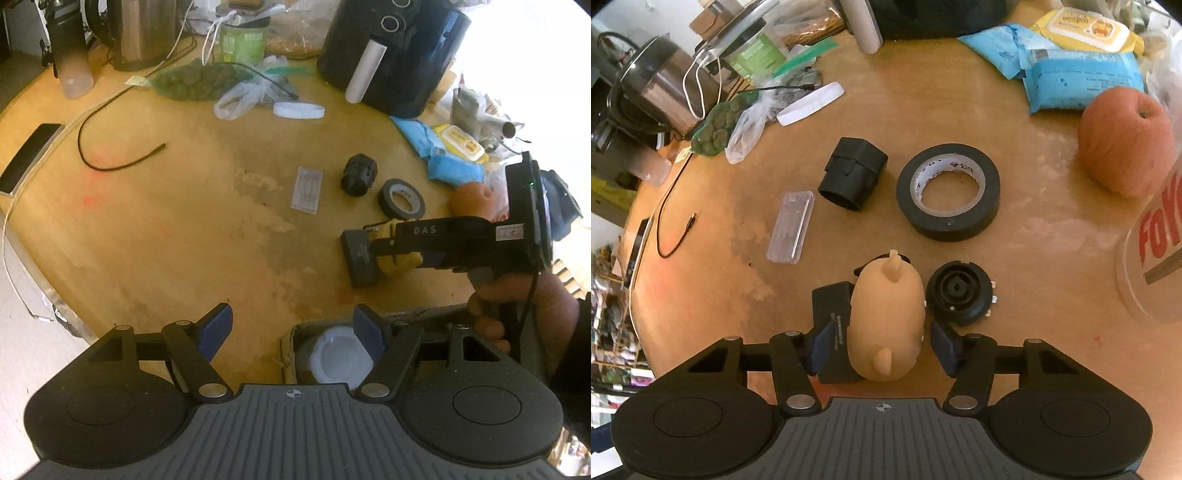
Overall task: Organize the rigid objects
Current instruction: 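Close the right gripper around the tan pig-shaped toy, then lift the toy with the right gripper while the left tool approaches the clear plastic case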
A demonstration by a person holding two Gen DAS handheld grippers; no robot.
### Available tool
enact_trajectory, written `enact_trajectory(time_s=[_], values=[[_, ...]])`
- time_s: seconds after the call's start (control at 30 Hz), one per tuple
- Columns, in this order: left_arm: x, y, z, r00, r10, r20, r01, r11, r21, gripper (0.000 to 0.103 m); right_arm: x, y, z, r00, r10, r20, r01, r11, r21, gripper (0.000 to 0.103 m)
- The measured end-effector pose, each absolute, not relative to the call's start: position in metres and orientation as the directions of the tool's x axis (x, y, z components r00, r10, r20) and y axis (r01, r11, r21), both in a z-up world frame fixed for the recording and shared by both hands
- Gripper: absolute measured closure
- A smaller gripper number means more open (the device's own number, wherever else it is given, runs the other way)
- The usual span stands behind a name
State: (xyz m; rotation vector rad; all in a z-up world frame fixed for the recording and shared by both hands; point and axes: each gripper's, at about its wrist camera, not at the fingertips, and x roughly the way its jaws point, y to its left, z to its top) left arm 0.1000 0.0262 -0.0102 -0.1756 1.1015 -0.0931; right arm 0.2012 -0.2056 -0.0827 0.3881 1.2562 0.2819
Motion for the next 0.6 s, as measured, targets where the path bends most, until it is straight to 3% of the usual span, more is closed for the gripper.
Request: enact_trajectory(time_s=[0.2,0.6], values=[[0.100,0.023,-0.008,0.459,-0.162,-0.874,0.003,0.984,-0.181,0.031,0.207,-0.203,-0.084,0.305,0.404,-0.862,0.025,0.902,0.431,0.057],[0.108,0.019,-0.007,0.468,-0.158,-0.869,0.034,0.986,-0.161,0.032,0.197,-0.217,-0.060,0.363,0.435,-0.824,0.003,0.884,0.467,0.058]])
